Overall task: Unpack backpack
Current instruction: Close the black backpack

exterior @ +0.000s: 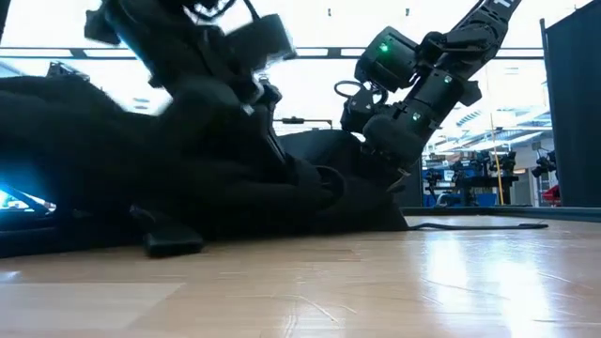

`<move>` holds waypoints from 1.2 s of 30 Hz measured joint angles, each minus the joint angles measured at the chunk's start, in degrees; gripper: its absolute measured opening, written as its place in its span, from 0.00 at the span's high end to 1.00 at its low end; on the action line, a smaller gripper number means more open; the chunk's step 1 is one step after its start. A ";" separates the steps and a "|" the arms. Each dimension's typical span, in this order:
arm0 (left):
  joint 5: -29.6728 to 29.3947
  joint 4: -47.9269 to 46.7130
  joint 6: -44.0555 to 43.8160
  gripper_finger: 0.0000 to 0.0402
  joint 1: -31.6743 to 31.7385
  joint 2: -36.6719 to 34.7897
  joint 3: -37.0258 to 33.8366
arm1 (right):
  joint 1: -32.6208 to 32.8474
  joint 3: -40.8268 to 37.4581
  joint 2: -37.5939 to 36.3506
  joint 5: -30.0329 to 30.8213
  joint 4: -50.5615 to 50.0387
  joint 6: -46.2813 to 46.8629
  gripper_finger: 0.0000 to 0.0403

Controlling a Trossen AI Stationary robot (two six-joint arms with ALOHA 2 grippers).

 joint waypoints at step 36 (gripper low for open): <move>-2.05 2.93 5.15 0.69 8.13 2.37 4.76 | -0.93 -0.11 0.07 -2.62 0.06 1.00 1.00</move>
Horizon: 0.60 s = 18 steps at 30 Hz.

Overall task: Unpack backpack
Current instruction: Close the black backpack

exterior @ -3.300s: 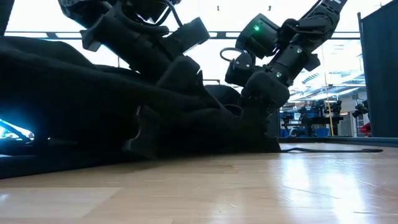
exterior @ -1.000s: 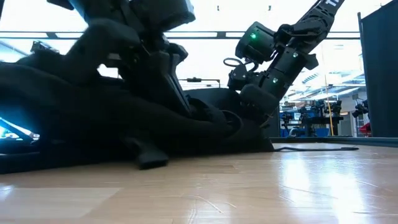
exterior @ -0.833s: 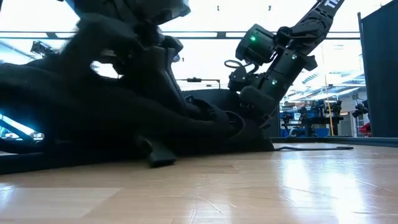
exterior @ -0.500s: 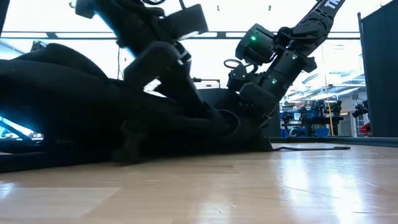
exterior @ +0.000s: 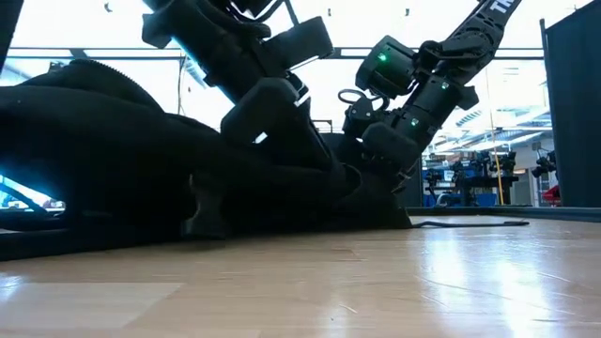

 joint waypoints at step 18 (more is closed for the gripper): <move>1.39 2.41 -4.85 0.79 3.93 5.52 0.22 | 0.04 -0.04 0.04 -1.35 1.01 0.09 1.00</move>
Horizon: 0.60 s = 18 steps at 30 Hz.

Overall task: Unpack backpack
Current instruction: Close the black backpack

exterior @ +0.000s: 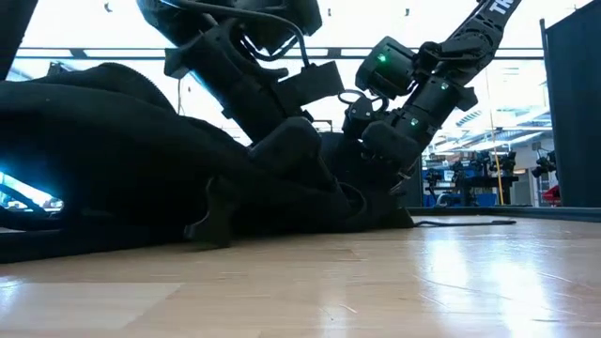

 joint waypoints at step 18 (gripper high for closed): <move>16.24 -10.41 -3.32 1.00 -2.52 -0.50 0.20 | -1.19 0.22 -0.05 -0.54 -1.81 -0.24 1.00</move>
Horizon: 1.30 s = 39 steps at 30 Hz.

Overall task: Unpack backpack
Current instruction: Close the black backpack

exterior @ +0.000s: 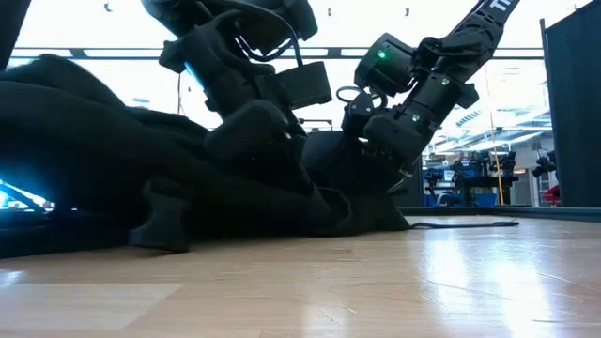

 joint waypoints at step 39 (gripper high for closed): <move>5.75 -9.48 -0.91 0.52 4.31 5.16 11.51 | 2.02 -0.22 0.07 1.73 2.53 -1.05 1.00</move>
